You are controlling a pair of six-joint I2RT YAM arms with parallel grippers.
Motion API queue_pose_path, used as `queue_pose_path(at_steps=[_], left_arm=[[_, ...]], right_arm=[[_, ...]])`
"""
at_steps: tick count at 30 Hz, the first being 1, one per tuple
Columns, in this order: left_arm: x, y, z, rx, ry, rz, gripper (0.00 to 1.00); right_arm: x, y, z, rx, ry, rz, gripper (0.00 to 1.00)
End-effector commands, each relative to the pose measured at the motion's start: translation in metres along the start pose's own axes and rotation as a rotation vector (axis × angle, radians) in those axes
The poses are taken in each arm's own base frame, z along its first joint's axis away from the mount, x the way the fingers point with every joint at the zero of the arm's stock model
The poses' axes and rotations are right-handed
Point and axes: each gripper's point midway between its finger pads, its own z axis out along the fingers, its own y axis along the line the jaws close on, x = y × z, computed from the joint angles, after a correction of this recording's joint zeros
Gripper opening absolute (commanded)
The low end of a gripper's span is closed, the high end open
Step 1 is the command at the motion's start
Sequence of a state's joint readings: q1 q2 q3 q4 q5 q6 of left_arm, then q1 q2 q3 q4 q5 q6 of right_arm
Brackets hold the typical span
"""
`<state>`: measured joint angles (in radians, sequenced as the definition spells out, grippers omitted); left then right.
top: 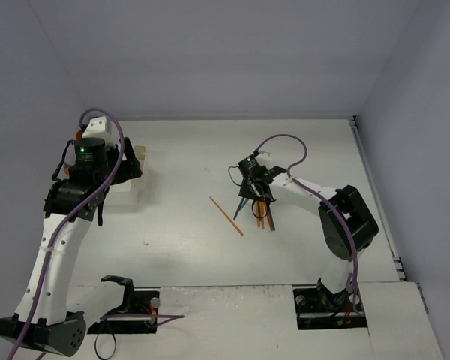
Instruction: Sort the eating utensils into containers
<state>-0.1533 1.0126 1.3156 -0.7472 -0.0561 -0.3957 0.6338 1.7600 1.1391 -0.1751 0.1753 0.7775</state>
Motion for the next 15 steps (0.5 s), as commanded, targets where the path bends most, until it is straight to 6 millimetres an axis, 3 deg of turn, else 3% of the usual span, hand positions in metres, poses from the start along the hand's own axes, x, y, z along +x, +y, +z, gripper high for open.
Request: queue_pose_path(at_steps=[1, 7, 15], left_arm=[[0.001, -0.016, -0.011, 0.077, -0.009, 0.029, 0.7], [0.02, -0.035, -0.01, 0.152, 0.048, 0.032, 0.7], [0.026, -0.04, -0.01, 0.166, 0.059, 0.059, 0.7]], right_arm=[[-0.024, 0.003, 0.013, 0.067, -0.092, 0.144, 0.24], [-0.026, -0.011, 0.022, 0.145, -0.127, 0.175, 0.25], [-0.009, -0.022, 0.043, 0.197, -0.076, 0.179, 0.24]])
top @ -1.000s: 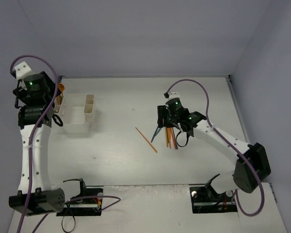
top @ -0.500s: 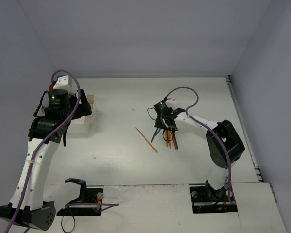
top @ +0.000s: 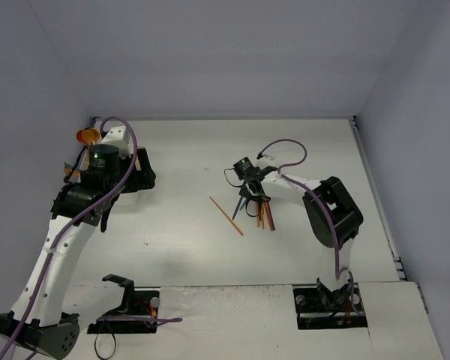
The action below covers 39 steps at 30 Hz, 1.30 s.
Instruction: Sort the eating utensils into containers
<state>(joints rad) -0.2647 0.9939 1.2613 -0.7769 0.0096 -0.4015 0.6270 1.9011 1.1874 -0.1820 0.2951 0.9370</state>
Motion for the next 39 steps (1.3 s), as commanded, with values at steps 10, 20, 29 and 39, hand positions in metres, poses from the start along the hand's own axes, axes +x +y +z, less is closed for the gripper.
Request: queue_pose_path(at_steps=[10, 20, 29, 39], left_arm=[[-0.007, -0.01, -0.001, 0.036, -0.029, 0.01, 0.69], [-0.013, -0.012, -0.002, 0.041, -0.04, 0.004, 0.7], [-0.025, -0.031, -0.01, 0.136, -0.054, 0.027, 0.7], [-0.04, -0.088, -0.023, 0.438, -0.04, 0.052, 0.7]], right_arm=[[-0.004, -0.017, 0.013, 0.087, -0.039, 0.008, 0.0], [-0.057, 0.043, -0.032, -0.097, -0.149, -0.188, 0.0], [-0.066, 0.096, -0.082, -0.381, -0.168, -0.385, 0.0], [-0.023, 0.15, -0.204, -0.839, -0.266, -0.784, 0.0]])
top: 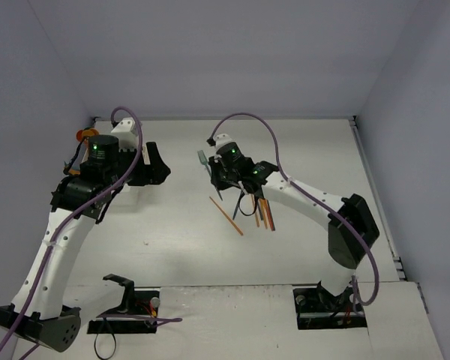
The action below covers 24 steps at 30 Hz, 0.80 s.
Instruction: Sort the eating utensils into containers
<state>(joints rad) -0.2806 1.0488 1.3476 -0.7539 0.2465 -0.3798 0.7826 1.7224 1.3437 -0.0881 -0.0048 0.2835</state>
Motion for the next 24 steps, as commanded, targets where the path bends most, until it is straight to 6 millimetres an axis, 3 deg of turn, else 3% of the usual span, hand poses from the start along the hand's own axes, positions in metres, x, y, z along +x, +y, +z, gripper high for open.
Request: queue_pose_path(at_steps=[1, 9, 16, 24], left_arm=[[-0.028, -0.042, -0.005, 0.202, -0.063, 0.015, 0.7], [-0.041, -0.046, 0.003, 0.21, -0.084, -0.006, 0.7], [-0.049, -0.059, 0.007, 0.248, -0.101, 0.008, 0.68], [-0.046, -0.063, 0.018, 0.234, -0.079, 0.001, 0.45]], right_arm=[[-0.055, 0.056, -0.059, -0.263, -0.207, -0.185, 0.0], [-0.062, 0.101, -0.107, -0.496, -0.259, -0.26, 0.0], [-0.06, 0.114, -0.123, -0.58, -0.265, -0.289, 0.0], [-0.063, 0.117, -0.134, -0.609, -0.283, -0.303, 0.0]])
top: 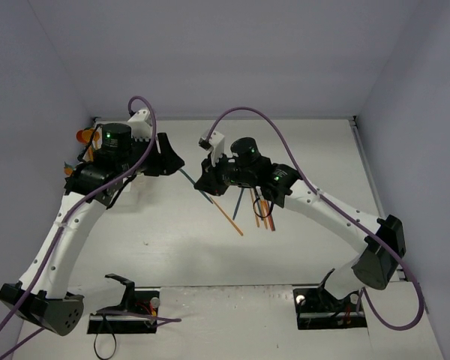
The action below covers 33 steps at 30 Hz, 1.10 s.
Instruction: Sort the eating utensils into containers
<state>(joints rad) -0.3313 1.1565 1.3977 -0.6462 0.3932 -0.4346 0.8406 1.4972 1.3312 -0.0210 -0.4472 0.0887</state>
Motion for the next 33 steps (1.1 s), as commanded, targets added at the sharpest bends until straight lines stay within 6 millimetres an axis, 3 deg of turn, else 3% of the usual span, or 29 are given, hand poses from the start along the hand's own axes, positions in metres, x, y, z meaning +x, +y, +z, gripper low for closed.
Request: queue_pose_path(at_steps=[1, 6, 9, 13, 15, 19, 21, 24, 27, 29, 33], left_arm=[[-0.03, -0.018, -0.002, 0.036, -0.098, 0.03, 0.43], [-0.031, -0.017, -0.001, 0.021, -0.101, 0.031, 0.3], [-0.032, -0.017, -0.004, 0.015, -0.114, 0.042, 0.09], [-0.034, -0.017, -0.009, 0.012, -0.141, 0.048, 0.0], [-0.033, -0.016, -0.01, 0.006, -0.148, 0.041, 0.0], [-0.035, -0.008, -0.015, -0.037, -0.175, 0.038, 0.0], [-0.037, -0.003, -0.021, -0.072, -0.201, 0.035, 0.0], [-0.042, 0.021, -0.031, -0.207, -0.254, 0.018, 0.0], [-0.051, 0.042, -0.044, -0.33, -0.309, -0.009, 0.0], [-0.059, 0.062, -0.061, -0.449, -0.367, -0.051, 0.0], [-0.072, 0.122, -0.109, -0.758, -0.534, -0.221, 0.0]], right_arm=[[-0.033, 0.021, -0.017, -0.065, -0.107, -0.069, 0.0], [-0.033, 0.025, -0.018, -0.085, -0.107, -0.069, 0.0], [-0.031, 0.024, -0.018, -0.085, -0.104, -0.069, 0.0], [-0.029, 0.025, -0.019, -0.087, -0.102, -0.067, 0.06], [-0.029, 0.025, -0.02, -0.087, -0.103, -0.065, 0.15], [-0.032, 0.024, -0.024, -0.074, -0.113, -0.07, 0.56], [-0.033, 0.023, -0.028, -0.063, -0.12, -0.073, 0.67], [-0.033, 0.014, -0.034, -0.026, -0.131, -0.066, 0.82], [-0.035, 0.001, -0.045, 0.031, -0.149, -0.046, 0.88], [-0.032, -0.012, -0.054, 0.086, -0.158, -0.013, 0.91], [-0.017, -0.051, -0.078, 0.223, -0.166, 0.055, 0.93]])
